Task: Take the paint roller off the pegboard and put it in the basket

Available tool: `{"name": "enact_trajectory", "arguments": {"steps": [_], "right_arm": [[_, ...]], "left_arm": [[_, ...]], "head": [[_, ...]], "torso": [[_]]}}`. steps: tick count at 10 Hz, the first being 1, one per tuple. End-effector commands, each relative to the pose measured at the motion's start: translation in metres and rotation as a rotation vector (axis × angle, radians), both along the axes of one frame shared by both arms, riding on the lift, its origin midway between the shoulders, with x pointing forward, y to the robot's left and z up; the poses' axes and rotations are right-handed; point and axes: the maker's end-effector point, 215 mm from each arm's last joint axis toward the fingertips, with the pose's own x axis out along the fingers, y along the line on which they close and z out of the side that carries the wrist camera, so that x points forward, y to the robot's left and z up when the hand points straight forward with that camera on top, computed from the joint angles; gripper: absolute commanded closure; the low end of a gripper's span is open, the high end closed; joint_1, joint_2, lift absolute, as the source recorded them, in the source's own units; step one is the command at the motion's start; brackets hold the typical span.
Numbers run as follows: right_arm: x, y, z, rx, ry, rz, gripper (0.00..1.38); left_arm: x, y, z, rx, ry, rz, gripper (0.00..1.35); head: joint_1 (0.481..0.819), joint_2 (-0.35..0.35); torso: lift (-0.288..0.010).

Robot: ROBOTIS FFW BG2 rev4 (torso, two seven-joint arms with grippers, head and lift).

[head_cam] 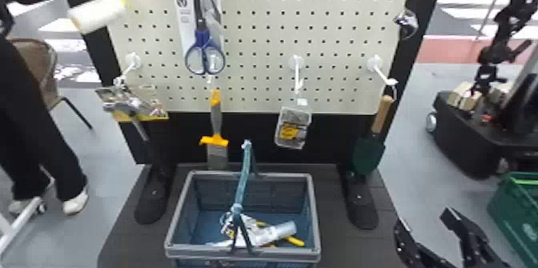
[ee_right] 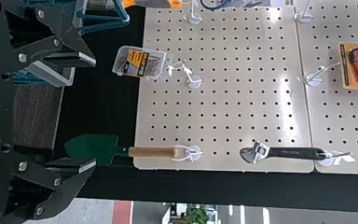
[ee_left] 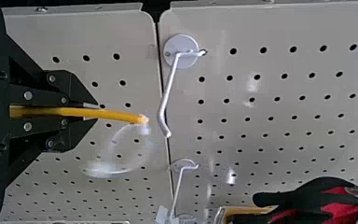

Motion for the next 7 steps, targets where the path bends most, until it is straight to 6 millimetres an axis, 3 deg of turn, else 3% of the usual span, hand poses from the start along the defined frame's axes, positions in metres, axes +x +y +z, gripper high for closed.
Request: {"name": "enact_trajectory", "arguments": {"steps": [1, 4, 7], "right_arm": [[0.0, 0.0, -0.001, 0.0, 0.003, 0.001, 0.5], [-0.002, 0.0, -0.001, 0.001, 0.005, 0.004, 0.5], [-0.003, 0.001, 0.001, 0.001, 0.004, 0.005, 0.5]], "left_arm": [[-0.014, 0.003, 0.008, 0.02, -0.034, 0.02, 1.21], [-0.048, 0.01, -0.007, 0.016, -0.078, 0.087, 1.21], [-0.108, 0.019, -0.007, -0.01, -0.162, 0.232, 1.21]], "head": [[0.549, 0.0], [0.549, 0.0], [0.549, 0.0]], "torso": [[-0.1], [-0.1], [-0.1]]}}
